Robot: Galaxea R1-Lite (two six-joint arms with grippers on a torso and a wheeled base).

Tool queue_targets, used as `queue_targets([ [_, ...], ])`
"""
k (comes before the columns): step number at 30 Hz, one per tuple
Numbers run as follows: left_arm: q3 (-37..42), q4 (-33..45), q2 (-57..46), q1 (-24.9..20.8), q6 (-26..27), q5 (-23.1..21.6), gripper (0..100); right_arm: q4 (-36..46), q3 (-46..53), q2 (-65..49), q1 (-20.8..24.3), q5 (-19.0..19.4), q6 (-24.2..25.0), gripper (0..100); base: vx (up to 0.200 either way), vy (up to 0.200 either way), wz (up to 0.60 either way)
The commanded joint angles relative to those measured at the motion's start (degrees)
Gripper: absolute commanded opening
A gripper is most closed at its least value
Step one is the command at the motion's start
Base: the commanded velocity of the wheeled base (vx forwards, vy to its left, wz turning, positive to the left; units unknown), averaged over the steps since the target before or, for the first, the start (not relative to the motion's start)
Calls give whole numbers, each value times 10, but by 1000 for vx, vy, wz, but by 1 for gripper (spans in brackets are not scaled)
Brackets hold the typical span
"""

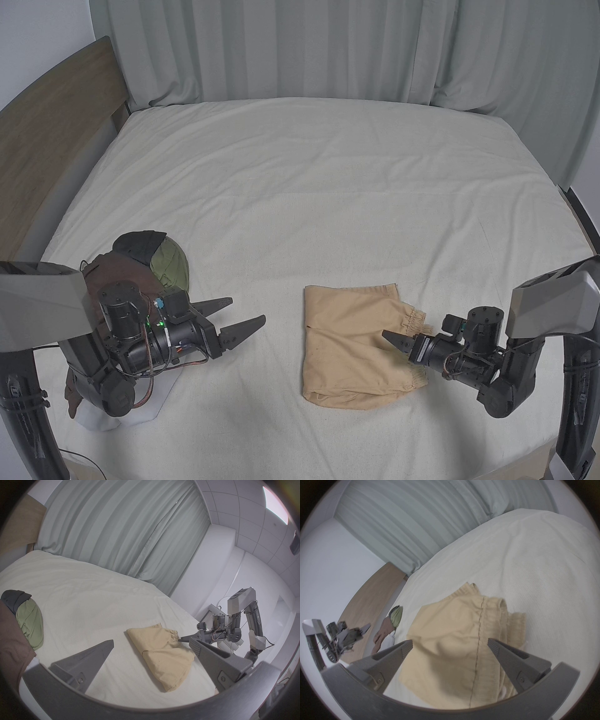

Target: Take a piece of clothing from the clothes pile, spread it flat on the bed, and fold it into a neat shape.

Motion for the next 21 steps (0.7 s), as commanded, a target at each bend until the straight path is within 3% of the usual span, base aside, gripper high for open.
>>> queue_targets([
  [1,1,-1,1,0,0,0,100,1,69,-74,-5,39,-29,100,0,0,0],
  [4,1,-1,1,0,0,0,100,2,128,-100,-42,87,-110,100,0,0,0],
  [9,1,-2,2,0,0,0,100,3,180,-91,-68,121,-181,100,0,0,0],
  [21,1,-2,1,0,0,0,100,2,172,-14,-71,124,-189,100,0,0,0],
])
